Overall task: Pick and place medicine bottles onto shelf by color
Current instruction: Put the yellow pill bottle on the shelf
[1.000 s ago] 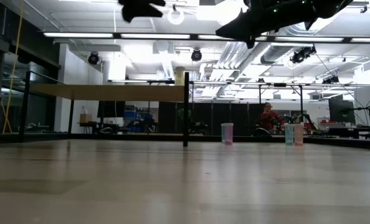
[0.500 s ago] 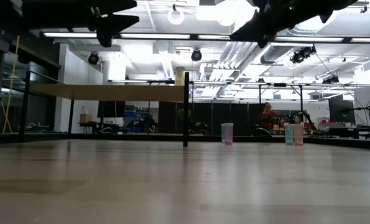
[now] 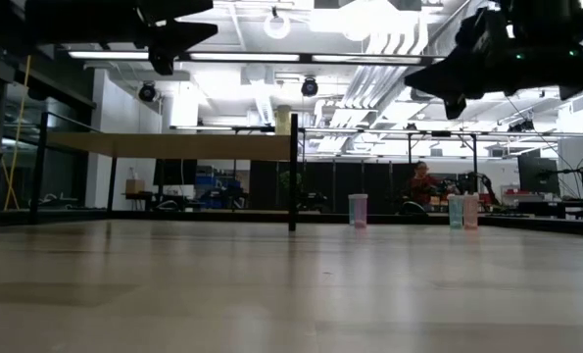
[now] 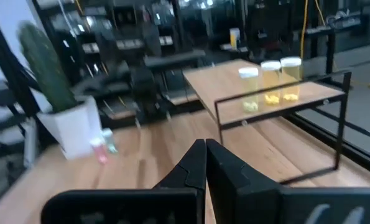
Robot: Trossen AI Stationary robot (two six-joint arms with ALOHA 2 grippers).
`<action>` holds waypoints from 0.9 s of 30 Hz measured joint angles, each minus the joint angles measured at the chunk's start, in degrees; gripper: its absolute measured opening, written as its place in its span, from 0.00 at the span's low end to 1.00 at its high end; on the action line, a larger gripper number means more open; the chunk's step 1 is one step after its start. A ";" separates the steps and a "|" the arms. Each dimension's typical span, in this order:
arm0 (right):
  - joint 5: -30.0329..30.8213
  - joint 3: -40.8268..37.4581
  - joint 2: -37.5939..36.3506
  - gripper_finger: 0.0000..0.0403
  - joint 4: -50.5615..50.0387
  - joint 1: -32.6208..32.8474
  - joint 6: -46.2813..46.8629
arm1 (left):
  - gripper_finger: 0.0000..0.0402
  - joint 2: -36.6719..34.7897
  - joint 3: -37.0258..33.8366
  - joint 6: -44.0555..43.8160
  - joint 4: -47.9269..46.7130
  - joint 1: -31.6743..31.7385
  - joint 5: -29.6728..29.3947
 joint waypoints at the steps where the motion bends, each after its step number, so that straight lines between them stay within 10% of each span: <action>1: -0.25 -0.70 -0.53 0.00 1.27 0.00 0.89 | 0.54 0.23 0.00 -0.16 0.01 -0.37 -0.41; 19: 0.07 -1.51 -0.88 0.02 3.64 -0.02 2.73 | 0.54 4.07 0.00 5.03 4.42 -2.89 -7.54; 27: -3.70 7.72 -0.62 0.30 -10.57 6.43 3.06 | 0.54 4.07 0.00 4.81 4.38 -2.89 -7.54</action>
